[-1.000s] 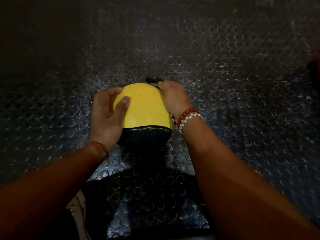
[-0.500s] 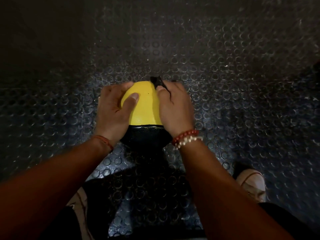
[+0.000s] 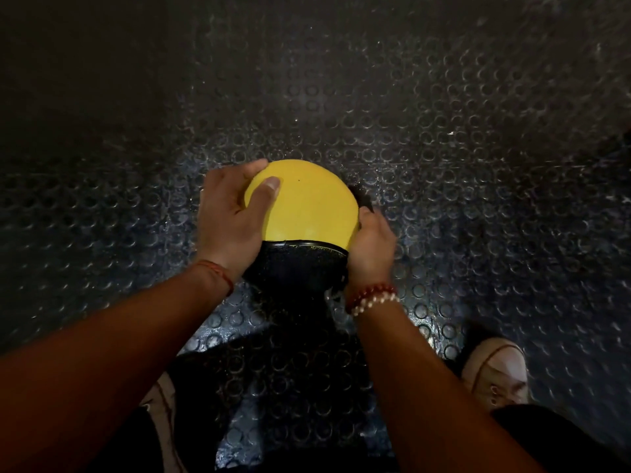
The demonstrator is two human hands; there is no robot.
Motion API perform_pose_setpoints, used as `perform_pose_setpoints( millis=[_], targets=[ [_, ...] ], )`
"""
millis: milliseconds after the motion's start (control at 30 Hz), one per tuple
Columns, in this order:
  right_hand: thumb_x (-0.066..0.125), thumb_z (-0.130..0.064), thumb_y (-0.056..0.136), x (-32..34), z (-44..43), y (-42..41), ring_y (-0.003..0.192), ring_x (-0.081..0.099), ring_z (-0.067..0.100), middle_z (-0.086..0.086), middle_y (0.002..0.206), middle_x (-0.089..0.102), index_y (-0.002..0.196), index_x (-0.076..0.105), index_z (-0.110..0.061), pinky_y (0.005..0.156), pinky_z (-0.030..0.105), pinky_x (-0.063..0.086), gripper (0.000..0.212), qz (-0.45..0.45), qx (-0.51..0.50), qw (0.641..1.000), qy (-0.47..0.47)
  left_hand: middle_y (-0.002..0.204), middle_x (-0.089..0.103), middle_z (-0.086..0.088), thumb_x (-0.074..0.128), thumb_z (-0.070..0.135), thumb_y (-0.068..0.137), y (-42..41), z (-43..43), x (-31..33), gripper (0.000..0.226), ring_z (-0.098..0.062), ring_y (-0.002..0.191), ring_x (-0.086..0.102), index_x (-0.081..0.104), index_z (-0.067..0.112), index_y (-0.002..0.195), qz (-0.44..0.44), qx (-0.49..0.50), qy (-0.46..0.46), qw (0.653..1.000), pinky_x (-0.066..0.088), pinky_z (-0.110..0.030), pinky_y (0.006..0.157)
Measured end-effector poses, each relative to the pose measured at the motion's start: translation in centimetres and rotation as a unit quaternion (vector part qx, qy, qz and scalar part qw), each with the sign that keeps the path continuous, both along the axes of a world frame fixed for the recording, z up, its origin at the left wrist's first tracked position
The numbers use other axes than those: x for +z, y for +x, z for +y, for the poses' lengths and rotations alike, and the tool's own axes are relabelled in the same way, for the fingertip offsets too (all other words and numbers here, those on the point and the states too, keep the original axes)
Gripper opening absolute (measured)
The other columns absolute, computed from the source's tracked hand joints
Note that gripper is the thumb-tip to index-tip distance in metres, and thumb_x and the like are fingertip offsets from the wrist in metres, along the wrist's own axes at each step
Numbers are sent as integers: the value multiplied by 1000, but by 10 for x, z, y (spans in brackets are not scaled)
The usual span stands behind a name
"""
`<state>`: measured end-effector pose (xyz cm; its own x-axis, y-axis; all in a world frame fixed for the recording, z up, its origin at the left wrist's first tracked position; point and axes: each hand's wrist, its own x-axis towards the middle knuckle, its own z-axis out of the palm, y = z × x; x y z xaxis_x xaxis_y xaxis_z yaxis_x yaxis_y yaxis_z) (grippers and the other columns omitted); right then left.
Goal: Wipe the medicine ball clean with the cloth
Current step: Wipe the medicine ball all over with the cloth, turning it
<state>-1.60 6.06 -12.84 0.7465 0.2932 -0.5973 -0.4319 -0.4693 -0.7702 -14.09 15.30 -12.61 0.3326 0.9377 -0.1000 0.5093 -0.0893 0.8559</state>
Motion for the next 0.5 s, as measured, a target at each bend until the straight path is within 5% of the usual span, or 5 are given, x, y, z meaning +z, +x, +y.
perform_pose_setpoints(
  millis=[100,233,333,433,500],
  targets=[
    [43,-30,97,13,-2,-17,92,47,-1,-10,114,50,125,57,-21,78,21,36,33,-132,55,989,27,109,46,15,57,44,91,1,0,1,39,-10,113,51,65,29,126,-2,4,-1,1000,37,-10,93],
    [41,-30,96,23,17,2,91,50,11,-2,107,56,104,66,-25,76,29,38,27,-257,213,943,12,115,47,9,55,47,89,0,-2,2,42,-12,116,51,64,30,126,3,-10,4,1000,39,-21,99],
    [42,-27,95,27,35,25,71,48,17,-2,73,52,62,54,-25,67,33,34,35,-177,254,951,9,117,46,9,55,48,89,0,-3,1,42,-13,119,50,63,31,126,0,-16,0,1000,39,-22,101],
    [42,-21,97,23,40,41,95,58,25,9,97,64,94,68,-6,84,35,41,30,-63,247,967,-33,115,47,11,55,56,85,-1,-2,-2,42,-14,118,51,63,36,121,-18,-9,-7,1000,42,-24,101],
    [46,-26,96,23,33,43,93,58,23,6,96,64,91,66,-5,89,33,43,29,4,185,982,-42,115,48,11,54,59,83,-1,-1,-2,41,-15,117,53,62,39,119,-28,-4,-11,1000,45,-33,103]
  ],
)
